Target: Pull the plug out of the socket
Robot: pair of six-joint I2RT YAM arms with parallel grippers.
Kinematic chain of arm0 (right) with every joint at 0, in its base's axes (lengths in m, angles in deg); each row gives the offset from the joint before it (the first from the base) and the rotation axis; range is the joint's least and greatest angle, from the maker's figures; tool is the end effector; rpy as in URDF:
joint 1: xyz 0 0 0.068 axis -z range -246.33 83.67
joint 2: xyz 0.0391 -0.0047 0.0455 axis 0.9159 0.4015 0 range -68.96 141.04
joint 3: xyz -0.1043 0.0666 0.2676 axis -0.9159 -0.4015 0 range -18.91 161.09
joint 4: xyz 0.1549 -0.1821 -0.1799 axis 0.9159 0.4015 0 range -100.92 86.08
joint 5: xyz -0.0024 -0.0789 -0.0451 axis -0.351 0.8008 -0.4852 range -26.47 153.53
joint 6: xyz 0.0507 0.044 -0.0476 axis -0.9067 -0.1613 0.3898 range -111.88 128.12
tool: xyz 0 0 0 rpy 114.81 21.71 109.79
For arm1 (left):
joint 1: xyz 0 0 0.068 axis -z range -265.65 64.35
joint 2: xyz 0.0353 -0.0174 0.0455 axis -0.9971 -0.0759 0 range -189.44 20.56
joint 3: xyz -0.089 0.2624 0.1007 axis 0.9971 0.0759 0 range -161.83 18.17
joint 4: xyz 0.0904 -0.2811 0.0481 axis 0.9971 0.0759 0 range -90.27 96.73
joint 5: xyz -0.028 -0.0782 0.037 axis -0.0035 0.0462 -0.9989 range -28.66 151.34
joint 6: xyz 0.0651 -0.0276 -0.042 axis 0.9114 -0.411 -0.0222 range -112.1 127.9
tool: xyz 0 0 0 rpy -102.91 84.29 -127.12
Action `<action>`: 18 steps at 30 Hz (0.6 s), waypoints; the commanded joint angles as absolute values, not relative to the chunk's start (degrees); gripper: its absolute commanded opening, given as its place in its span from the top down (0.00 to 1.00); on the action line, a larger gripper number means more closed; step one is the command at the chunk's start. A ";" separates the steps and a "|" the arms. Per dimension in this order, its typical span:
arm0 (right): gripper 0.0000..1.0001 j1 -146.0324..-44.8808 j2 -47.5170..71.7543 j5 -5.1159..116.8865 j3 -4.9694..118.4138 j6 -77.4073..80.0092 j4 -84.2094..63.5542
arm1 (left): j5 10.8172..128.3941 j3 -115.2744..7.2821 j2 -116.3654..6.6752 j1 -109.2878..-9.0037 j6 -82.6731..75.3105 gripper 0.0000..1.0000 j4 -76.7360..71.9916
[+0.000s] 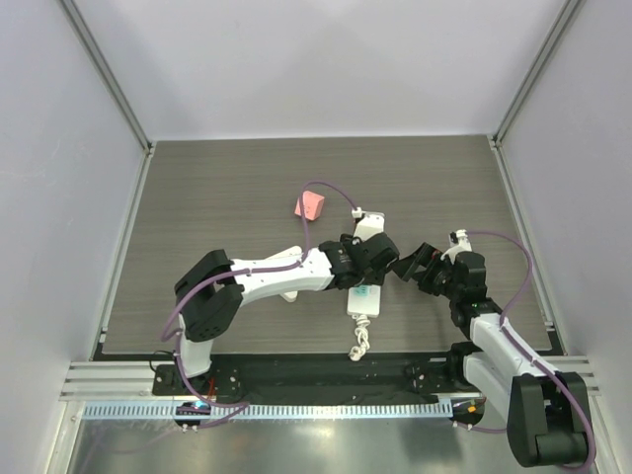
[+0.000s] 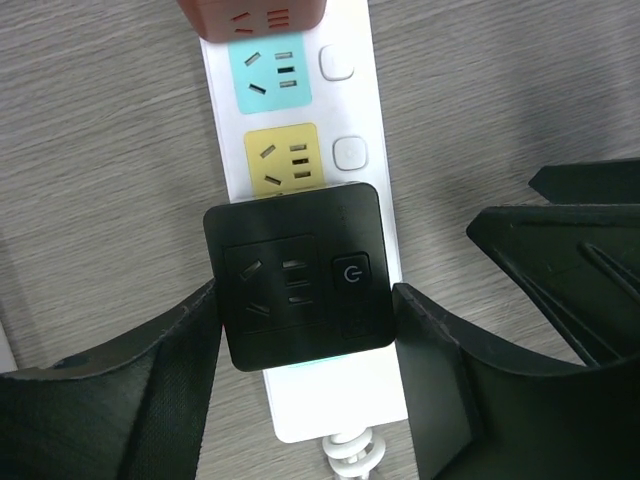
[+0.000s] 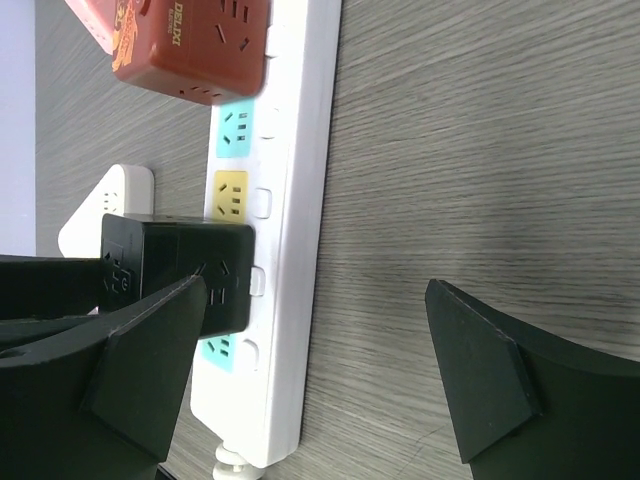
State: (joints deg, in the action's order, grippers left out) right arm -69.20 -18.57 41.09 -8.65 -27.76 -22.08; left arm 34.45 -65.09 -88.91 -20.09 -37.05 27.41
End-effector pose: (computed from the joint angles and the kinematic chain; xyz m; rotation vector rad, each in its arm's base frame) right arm 0.2148 0.0381 0.1286 0.3652 2.1068 0.8125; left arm 0.2277 -0.4227 0.2004 0.2443 2.3859 -0.3146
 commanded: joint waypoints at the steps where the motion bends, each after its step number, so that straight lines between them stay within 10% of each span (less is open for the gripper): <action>1: 0.03 -69.05 -18.16 40.23 -8.19 -27.13 -25.51 | 37.35 -66.99 -90.70 -20.17 -35.08 0.32 29.61; 10: 0.03 -69.05 -16.41 40.15 -7.93 -26.87 -25.60 | 37.17 -69.63 -93.17 -20.87 -33.76 0.27 30.76; 18: 0.05 -69.05 -10.96 37.16 -6.61 -26.69 -27.09 | 38.22 -69.02 -90.54 -21.31 -31.57 0.73 28.74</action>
